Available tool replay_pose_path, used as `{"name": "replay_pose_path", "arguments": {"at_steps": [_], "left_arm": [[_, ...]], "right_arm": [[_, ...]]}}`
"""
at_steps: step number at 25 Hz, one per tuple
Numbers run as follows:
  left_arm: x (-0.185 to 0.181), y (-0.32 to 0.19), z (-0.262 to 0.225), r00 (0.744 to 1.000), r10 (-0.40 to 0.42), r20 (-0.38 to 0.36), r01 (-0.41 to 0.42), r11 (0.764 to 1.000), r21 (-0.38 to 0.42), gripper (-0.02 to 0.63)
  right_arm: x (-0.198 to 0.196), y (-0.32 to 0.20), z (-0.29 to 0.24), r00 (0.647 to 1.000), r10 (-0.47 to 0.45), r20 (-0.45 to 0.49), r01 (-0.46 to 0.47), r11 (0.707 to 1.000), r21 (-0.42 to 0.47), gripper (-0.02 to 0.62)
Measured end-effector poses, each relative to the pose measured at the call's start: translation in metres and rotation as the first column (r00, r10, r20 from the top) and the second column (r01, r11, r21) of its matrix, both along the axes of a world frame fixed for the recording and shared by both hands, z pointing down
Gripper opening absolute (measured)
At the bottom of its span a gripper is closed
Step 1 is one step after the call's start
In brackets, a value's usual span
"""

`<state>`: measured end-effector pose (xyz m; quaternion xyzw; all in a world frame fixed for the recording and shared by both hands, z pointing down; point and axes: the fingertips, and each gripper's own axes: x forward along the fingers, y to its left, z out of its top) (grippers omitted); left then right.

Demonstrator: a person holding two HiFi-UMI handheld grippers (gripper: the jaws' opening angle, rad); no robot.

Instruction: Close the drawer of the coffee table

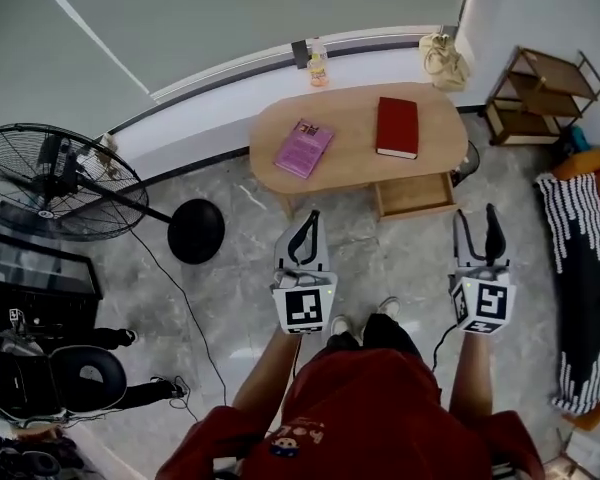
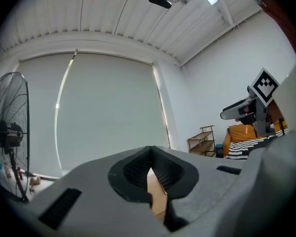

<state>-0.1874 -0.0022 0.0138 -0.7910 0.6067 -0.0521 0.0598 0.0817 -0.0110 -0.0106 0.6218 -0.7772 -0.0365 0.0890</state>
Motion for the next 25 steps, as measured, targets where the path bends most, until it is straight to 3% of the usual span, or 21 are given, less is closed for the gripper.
{"name": "replay_pose_path", "arguments": {"at_steps": [10,17,21,25], "left_arm": [[0.103,-0.057,-0.007,0.993,0.114,-0.011,-0.114,0.993,0.011,0.006],[0.175,-0.08,-0.002,0.983,0.181,-0.002,-0.181,0.983,0.003,0.006],[0.199,-0.084,0.016,0.98,0.199,0.023,-0.198,0.98,-0.038,0.006],[0.201,-0.091,0.049,0.98,0.194,0.039,-0.189,0.976,-0.107,0.006]], "right_arm": [[0.102,-0.033,0.013,0.993,0.095,0.074,-0.097,0.995,0.024,0.227],[0.175,-0.04,0.045,0.977,0.166,0.134,-0.164,0.986,-0.024,0.227],[0.198,-0.041,0.07,0.97,0.183,0.158,-0.174,0.982,-0.067,0.227],[0.192,-0.043,0.102,0.975,0.163,0.15,-0.142,0.98,-0.141,0.227]]}}
